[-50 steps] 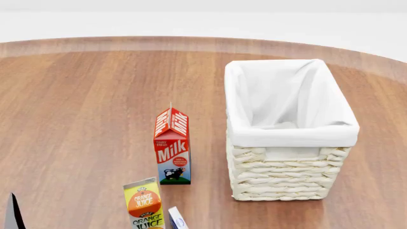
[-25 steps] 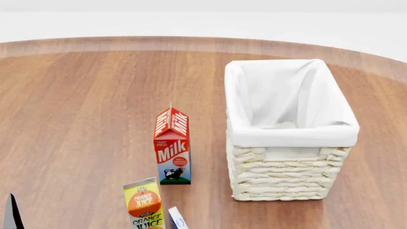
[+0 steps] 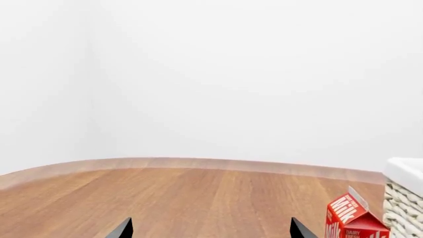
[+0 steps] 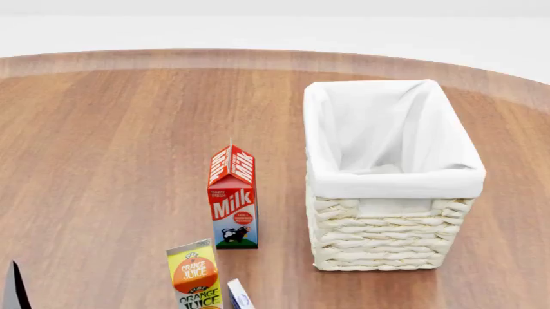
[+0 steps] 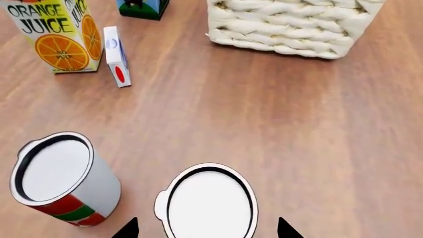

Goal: Pick up the alphabet soup, and put it in the basket.

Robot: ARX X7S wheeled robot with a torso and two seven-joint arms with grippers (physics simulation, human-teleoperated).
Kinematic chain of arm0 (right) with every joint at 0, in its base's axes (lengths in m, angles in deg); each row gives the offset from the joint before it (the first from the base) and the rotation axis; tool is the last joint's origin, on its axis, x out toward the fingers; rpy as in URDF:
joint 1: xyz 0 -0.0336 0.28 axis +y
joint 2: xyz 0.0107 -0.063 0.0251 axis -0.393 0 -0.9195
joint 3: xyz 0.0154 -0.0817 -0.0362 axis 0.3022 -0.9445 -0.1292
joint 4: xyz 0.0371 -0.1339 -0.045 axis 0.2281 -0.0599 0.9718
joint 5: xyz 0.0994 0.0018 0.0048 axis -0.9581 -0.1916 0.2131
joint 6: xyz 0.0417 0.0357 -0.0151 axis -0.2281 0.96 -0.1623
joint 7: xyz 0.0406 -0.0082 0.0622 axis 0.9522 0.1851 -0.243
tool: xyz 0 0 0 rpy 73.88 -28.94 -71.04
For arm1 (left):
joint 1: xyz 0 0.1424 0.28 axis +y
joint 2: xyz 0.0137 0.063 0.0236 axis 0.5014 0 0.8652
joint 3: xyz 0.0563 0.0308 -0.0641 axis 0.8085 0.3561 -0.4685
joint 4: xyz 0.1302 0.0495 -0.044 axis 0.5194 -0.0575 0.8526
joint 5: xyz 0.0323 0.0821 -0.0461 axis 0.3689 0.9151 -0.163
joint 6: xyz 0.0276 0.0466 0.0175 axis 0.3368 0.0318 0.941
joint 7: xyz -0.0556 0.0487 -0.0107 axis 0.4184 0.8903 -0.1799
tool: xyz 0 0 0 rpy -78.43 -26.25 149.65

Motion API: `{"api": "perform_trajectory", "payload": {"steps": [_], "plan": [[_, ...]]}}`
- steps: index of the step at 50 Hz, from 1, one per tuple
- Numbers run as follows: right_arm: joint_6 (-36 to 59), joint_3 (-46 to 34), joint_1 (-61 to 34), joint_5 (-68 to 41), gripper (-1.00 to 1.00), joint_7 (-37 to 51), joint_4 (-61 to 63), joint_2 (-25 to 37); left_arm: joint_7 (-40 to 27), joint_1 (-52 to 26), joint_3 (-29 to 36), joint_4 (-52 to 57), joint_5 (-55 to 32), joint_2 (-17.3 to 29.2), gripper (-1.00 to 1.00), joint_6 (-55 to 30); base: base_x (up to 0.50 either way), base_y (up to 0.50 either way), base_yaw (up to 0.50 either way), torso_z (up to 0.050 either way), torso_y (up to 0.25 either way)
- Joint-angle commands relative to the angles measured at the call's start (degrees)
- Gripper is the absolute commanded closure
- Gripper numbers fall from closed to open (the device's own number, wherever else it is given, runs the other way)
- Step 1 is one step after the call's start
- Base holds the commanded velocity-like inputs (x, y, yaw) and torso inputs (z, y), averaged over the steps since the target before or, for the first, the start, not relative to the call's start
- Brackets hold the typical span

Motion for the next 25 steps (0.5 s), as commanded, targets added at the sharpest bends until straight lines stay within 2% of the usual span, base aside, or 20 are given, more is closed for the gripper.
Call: {"api": "perform_trajectory", "payload": {"steps": [1, 25], "plan": [[0.43, 0.62, -0.07, 2.22, -1.0, -1.09, -0.58, -1.55, 1.04, 0.62, -2.3, 0.75, -0.38, -1.33, -1.0, -0.59, 0.0, 0.0, 0.0, 0.0, 0.0], [-0.26, -1.07, -2.0, 3.17, -1.0, -2.41, -4.61, -2.69, 0.6, 0.65, -2.09, 0.85, -0.72, -0.85, -1.0, -0.35, 0.0, 0.0, 0.0, 0.0, 0.0]]}}
